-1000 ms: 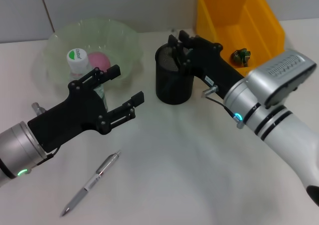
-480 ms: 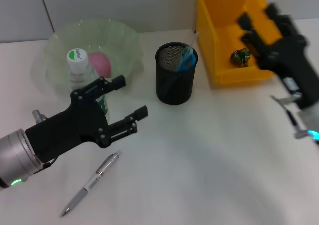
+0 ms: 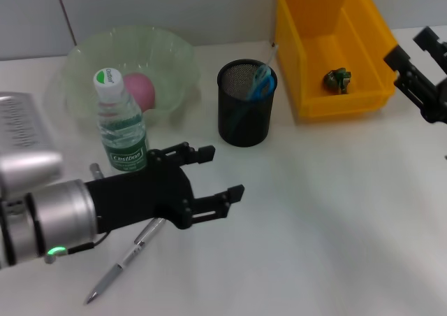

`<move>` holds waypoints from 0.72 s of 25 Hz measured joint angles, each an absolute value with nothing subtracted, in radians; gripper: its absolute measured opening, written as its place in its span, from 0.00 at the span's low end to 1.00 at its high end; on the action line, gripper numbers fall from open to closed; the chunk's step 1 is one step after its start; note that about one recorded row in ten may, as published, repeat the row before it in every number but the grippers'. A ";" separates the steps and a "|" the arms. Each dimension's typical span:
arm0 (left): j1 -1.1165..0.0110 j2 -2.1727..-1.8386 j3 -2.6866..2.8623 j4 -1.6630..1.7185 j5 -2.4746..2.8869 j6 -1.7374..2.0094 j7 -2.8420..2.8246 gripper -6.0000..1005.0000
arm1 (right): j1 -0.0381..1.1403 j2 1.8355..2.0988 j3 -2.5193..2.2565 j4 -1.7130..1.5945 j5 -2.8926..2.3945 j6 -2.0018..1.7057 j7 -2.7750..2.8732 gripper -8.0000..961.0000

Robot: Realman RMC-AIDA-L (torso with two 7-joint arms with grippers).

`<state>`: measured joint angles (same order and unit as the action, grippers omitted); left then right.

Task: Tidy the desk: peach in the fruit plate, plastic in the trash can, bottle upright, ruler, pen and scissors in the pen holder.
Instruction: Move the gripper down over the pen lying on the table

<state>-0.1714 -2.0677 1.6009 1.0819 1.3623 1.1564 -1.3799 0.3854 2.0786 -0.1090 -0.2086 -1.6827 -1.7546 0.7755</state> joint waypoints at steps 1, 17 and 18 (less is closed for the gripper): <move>-0.129 -2.067 1.680 1.224 1.485 1.043 -1.536 0.77 | 0.376 2.078 -0.112 -0.224 -1.683 -1.752 0.777 0.79; -0.193 -2.071 1.947 1.750 2.577 1.161 -2.799 0.77 | 0.344 2.070 -0.118 -0.328 -1.813 -1.660 0.799 0.79; -0.221 -2.075 1.941 1.779 2.604 1.250 -2.853 0.77 | 0.344 2.069 -0.118 -0.328 -1.813 -1.655 0.799 0.79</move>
